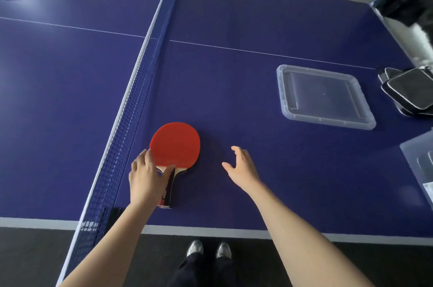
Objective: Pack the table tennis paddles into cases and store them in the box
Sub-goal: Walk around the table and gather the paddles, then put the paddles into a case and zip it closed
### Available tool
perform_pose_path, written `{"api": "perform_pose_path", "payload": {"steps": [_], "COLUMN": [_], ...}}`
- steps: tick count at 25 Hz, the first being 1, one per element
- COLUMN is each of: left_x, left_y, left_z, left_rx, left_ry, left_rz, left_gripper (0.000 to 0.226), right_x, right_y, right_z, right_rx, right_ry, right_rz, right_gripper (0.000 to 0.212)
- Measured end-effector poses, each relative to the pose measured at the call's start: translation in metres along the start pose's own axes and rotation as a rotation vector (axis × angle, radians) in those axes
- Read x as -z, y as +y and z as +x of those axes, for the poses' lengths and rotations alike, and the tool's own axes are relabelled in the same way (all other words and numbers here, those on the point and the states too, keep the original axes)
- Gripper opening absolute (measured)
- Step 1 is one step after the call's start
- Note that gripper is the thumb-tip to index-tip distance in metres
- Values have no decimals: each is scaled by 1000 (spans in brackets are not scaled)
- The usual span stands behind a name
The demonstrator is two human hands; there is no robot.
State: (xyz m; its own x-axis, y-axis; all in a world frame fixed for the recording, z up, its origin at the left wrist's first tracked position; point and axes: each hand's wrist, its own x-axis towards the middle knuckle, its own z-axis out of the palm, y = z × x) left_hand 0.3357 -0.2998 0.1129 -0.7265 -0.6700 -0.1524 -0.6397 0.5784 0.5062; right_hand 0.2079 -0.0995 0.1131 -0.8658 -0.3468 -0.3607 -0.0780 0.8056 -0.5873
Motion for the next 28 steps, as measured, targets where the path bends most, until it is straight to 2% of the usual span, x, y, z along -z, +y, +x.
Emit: {"api": "perform_pose_path", "payload": {"steps": [3,6,9,15,20,28], "left_x": [3,-10,-27,-61,-99,-155], "left_y": [43,96,155,264,362,483], "left_z": [14,21,12,-29,-109,-250], "left_rx": [-302,-588,-731,-894,-1032,-1070], "left_ry": [-107,-270,-406,-446,-429,-450], "left_rz": [152,380,473,585,585,483], "left_gripper": [76,76,76,69,65,75], "right_x": [37,73,112,184,248,343], "right_y": [20,43,73,146,231,363], "right_z": [-9,-21,-41,-94,-163,-284], "right_rx": [91,66,-13,-152,-247,-343], "right_ry": [31,62,111,247,352,499], "right_rz": [-282,-440,-515,-517,-508,-441], "right_gripper": [58,58,58,61,62,60]}}
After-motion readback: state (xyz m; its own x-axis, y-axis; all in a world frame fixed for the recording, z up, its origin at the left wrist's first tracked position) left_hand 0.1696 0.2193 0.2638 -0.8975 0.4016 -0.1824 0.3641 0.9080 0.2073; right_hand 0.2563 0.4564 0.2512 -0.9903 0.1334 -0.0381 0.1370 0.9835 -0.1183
